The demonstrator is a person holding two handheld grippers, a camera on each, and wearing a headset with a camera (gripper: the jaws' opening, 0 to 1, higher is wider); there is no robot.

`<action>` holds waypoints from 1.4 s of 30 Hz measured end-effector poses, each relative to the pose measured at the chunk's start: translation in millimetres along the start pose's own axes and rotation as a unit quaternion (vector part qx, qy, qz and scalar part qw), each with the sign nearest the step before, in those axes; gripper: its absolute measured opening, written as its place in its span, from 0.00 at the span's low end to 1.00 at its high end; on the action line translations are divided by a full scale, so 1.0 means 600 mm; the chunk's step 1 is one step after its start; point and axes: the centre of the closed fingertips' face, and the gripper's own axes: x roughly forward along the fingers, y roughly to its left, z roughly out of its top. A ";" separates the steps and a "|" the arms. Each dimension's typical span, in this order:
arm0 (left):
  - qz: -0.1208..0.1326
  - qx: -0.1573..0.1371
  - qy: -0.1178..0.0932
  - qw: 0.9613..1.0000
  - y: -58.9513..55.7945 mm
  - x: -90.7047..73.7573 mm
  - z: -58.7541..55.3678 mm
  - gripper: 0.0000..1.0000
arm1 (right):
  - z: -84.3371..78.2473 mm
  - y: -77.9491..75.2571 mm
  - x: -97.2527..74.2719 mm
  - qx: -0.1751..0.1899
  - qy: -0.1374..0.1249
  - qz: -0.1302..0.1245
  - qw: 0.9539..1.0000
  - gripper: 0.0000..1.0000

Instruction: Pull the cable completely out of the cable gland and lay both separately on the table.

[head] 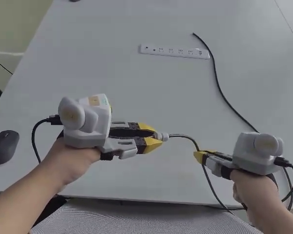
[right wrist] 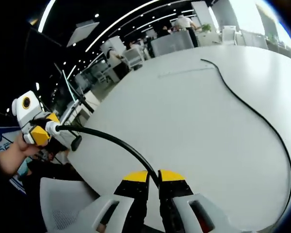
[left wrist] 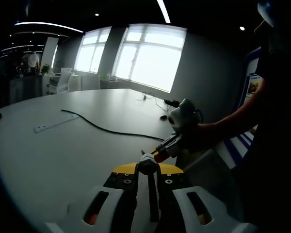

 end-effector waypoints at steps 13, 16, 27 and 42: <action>0.000 0.014 -0.002 1.000 -0.009 -0.004 0.000 0.15 | -0.015 0.005 0.003 -0.003 0.004 -0.001 1.000 0.03; -0.001 0.015 -0.008 1.000 -0.012 -0.005 0.004 0.15 | -0.014 0.007 0.000 -0.008 0.003 0.001 1.000 0.03; 0.003 0.012 -0.007 1.000 -0.013 -0.005 0.006 0.15 | -0.011 0.000 -0.006 -0.059 0.005 0.000 0.998 0.04; 0.007 -0.001 -0.004 1.000 -0.007 -0.008 0.007 0.15 | 0.070 0.102 -0.051 -0.325 -0.038 0.045 0.944 0.21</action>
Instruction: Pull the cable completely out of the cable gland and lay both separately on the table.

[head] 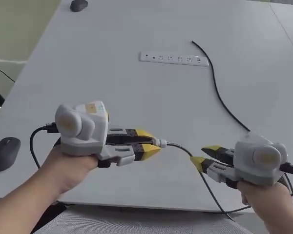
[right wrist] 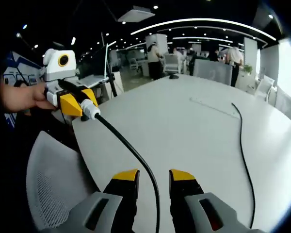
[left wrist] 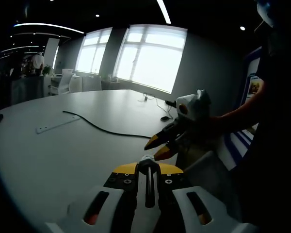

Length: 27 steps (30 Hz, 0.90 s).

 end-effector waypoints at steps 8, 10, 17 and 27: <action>-0.001 -0.004 -0.001 1.000 0.001 0.004 0.003 0.15 | 0.059 0.065 0.023 -0.137 -0.003 0.061 0.989 0.20; -0.001 -0.004 -0.001 1.000 0.001 0.004 0.003 0.15 | 0.057 0.077 0.031 -0.169 0.008 0.072 0.983 0.18; 0.000 -0.009 0.002 1.000 0.003 0.003 0.001 0.15 | 0.063 0.095 0.040 -0.221 0.014 0.081 0.972 0.10; 0.002 -0.011 0.005 1.000 0.010 0.002 0.001 0.15 | 0.070 0.101 0.041 -0.240 0.016 0.087 0.967 0.05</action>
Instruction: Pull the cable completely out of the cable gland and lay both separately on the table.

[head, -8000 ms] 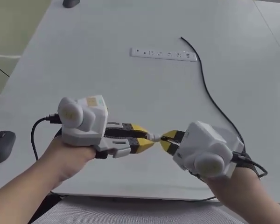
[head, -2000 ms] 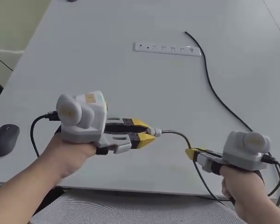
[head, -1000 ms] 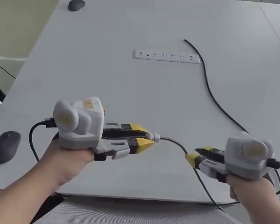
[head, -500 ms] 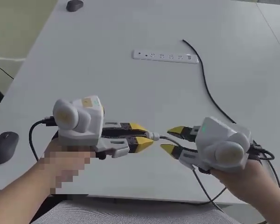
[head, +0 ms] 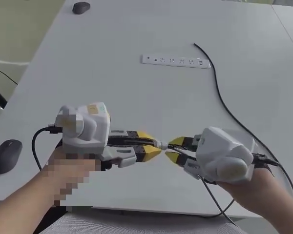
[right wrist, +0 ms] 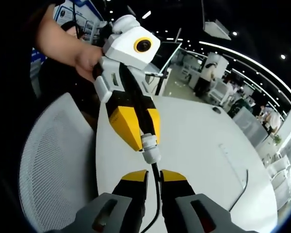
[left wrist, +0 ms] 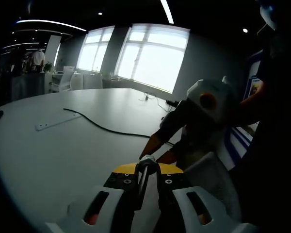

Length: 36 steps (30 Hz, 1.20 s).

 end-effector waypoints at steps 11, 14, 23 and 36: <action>-0.007 -0.002 0.003 1.000 0.000 0.009 0.001 0.15 | -0.005 -0.009 0.000 0.002 0.002 -0.011 1.000 0.00; -0.006 -0.001 0.001 1.000 0.001 0.008 0.002 0.15 | -0.005 -0.011 0.001 0.014 -0.006 -0.015 1.000 0.00; -0.006 0.000 0.000 1.000 0.003 0.006 0.006 0.15 | -0.013 -0.016 0.001 0.038 -0.007 -0.020 0.999 0.00; -0.002 -0.001 -0.010 1.000 0.011 -0.002 0.016 0.15 | -0.068 -0.033 -0.010 0.117 0.009 -0.035 0.992 0.00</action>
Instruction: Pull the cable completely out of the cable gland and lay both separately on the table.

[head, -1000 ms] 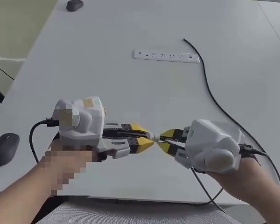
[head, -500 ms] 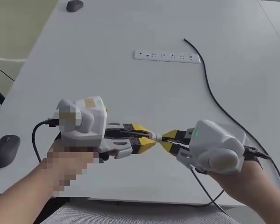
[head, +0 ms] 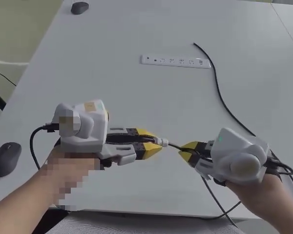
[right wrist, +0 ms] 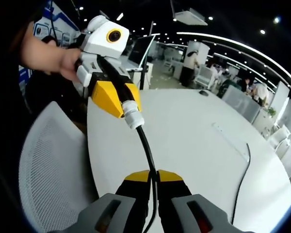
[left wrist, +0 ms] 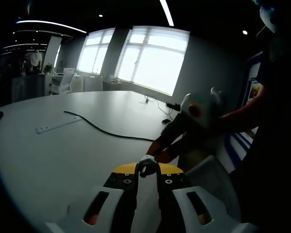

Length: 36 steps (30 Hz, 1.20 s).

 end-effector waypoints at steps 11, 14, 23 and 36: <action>0.006 -0.002 -0.001 1.000 0.005 0.000 -0.001 0.15 | -0.031 -0.006 -0.004 0.038 0.006 0.003 0.999 0.00; 0.007 -0.003 0.001 1.000 0.006 0.000 -0.004 0.15 | -0.039 -0.007 -0.005 0.059 0.005 0.003 0.998 0.00; 0.017 -0.012 0.001 1.000 0.010 -0.006 -0.014 0.15 | -0.062 -0.001 -0.009 0.102 0.004 0.004 0.995 0.00; 0.032 -0.014 0.005 0.999 0.016 -0.015 -0.025 0.15 | -0.082 -0.010 -0.014 0.092 0.016 -0.010 0.996 0.00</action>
